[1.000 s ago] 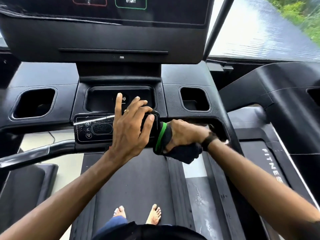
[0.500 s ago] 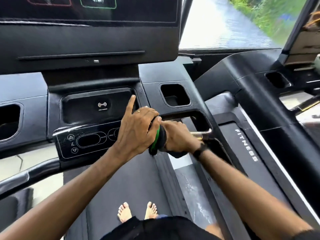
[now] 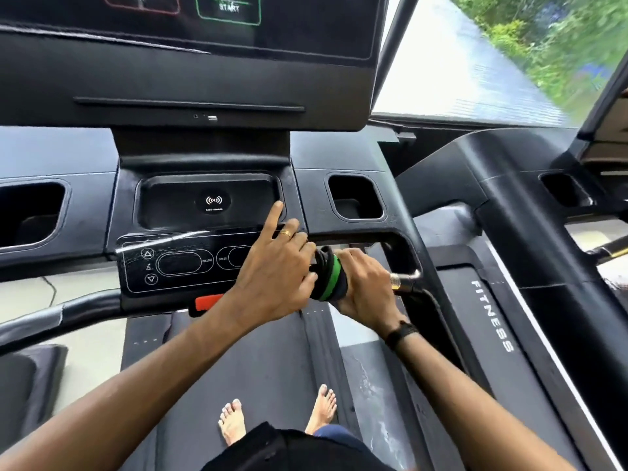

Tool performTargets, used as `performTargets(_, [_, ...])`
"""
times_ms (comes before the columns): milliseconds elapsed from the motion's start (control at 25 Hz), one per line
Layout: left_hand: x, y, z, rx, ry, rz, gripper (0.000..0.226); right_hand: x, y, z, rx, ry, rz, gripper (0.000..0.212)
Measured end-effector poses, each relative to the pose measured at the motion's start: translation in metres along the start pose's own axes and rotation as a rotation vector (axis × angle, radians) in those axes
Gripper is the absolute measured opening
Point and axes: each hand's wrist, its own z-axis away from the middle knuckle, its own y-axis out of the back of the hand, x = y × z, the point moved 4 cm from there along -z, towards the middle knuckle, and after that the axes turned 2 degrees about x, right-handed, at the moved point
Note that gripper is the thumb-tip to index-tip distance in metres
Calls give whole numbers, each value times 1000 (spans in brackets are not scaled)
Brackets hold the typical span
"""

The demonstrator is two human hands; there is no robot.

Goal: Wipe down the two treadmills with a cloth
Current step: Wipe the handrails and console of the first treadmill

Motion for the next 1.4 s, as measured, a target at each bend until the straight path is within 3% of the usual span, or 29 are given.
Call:
performTargets(120, [6,-2,-2,-106,38,-70,62,34,15,-42,-507,-82,-156,59])
performTargets(160, [10,-3,-2,-122,51,-76,61,43,15,-47,-598,-96,-207,55])
performTargets(200, [12,-4,-2,-119,64,-82,59,45,15,-44,-598,-94,-225,51])
performTargets(240, [13,-5,-2,-113,83,-94,55,44,14,-35,-492,-89,-197,47])
performTargets(320, [12,-7,-2,-130,122,-117,48,38,14,1,-111,15,-78,48])
performTargets(360, [12,-8,-2,-128,132,-119,46,43,13,12,-43,35,-69,51])
performTargets(400, [13,-9,-3,-121,142,-121,45,52,13,10,-115,40,-47,54])
performTargets(520, [16,-10,-6,-142,181,-127,42,87,19,-29,-614,-88,-273,54])
performTargets(560, [17,-10,-6,-139,190,-118,42,92,17,-31,-653,-111,-341,54])
performTargets(600, [17,-11,-5,-129,199,-112,43,91,17,-25,-603,-112,-329,55])
performTargets(720, [16,-13,-4,-119,227,-103,42,83,18,25,-67,9,-52,57])
performTargets(760, [16,-13,-5,-117,239,-98,41,86,19,34,-9,55,-36,58])
performTargets(800, [17,-13,-6,-115,250,-98,40,90,22,28,-90,58,-50,58])
performTargets(920, [18,-13,-8,-128,257,-83,38,108,27,-14,-613,-82,-227,64])
performTargets(960, [17,-14,-8,-125,256,-72,38,109,26,-20,-683,-84,-272,66])
performTargets(1040, [17,-15,-6,-124,257,-69,38,106,25,-14,-619,-116,-247,68])
performTargets(1160, [16,-14,-7,-128,259,-71,41,92,21,28,-144,-79,-103,69])
performTargets(1240, [16,-14,-8,-123,224,-87,43,82,19,48,44,-35,-146,76])
performTargets(1320, [15,-14,-5,-98,167,-114,48,85,23,47,117,-85,-422,70])
performTargets(1400, [15,-10,-2,-41,147,-54,63,92,33,34,101,-302,-974,56])
